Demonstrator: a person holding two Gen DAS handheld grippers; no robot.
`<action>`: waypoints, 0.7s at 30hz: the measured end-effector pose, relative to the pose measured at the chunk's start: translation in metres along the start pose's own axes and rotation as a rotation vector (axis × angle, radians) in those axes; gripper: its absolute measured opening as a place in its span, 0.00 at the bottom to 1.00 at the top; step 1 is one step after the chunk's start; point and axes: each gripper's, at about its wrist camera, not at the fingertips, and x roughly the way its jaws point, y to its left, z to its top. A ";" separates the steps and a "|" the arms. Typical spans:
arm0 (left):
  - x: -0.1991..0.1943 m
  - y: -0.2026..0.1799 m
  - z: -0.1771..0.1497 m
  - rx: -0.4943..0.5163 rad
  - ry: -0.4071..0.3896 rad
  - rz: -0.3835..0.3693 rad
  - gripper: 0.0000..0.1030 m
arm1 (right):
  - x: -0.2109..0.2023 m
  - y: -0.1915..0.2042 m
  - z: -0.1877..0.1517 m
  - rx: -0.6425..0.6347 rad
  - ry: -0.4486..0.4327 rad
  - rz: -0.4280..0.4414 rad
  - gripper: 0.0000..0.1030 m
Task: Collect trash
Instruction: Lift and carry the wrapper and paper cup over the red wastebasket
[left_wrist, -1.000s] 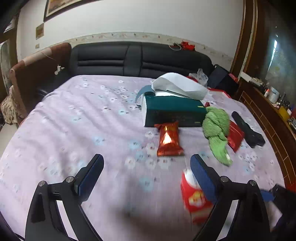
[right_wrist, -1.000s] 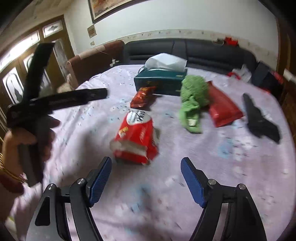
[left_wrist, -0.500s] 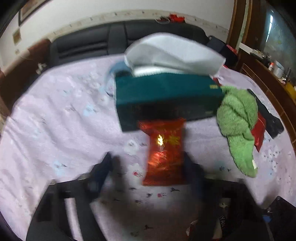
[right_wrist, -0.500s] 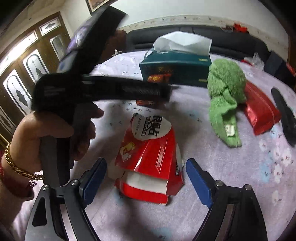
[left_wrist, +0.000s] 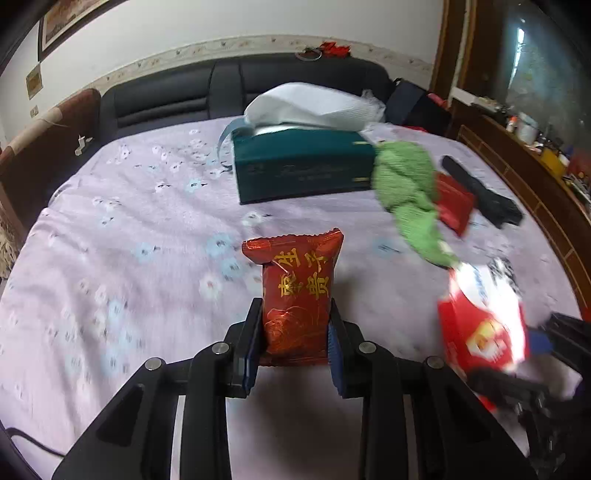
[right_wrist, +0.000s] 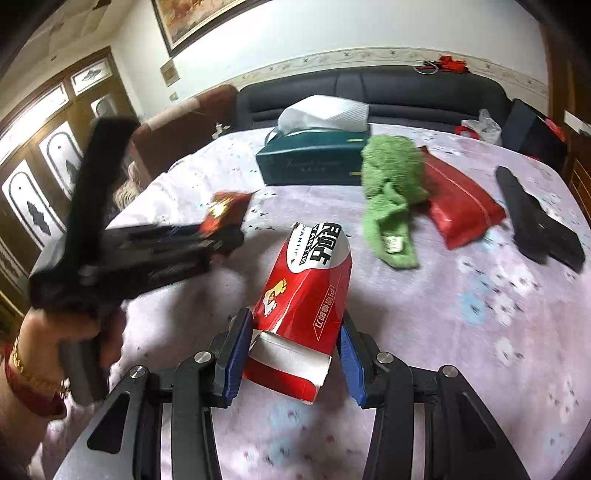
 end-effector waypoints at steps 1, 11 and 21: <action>-0.009 -0.005 -0.004 0.005 -0.010 0.001 0.28 | -0.005 -0.002 -0.002 0.008 -0.005 0.003 0.47; -0.078 -0.069 -0.052 0.017 -0.072 0.010 0.28 | -0.083 -0.023 -0.036 0.045 -0.075 -0.036 0.47; -0.121 -0.126 -0.086 0.004 -0.111 -0.035 0.28 | -0.163 -0.042 -0.088 0.102 -0.148 -0.127 0.47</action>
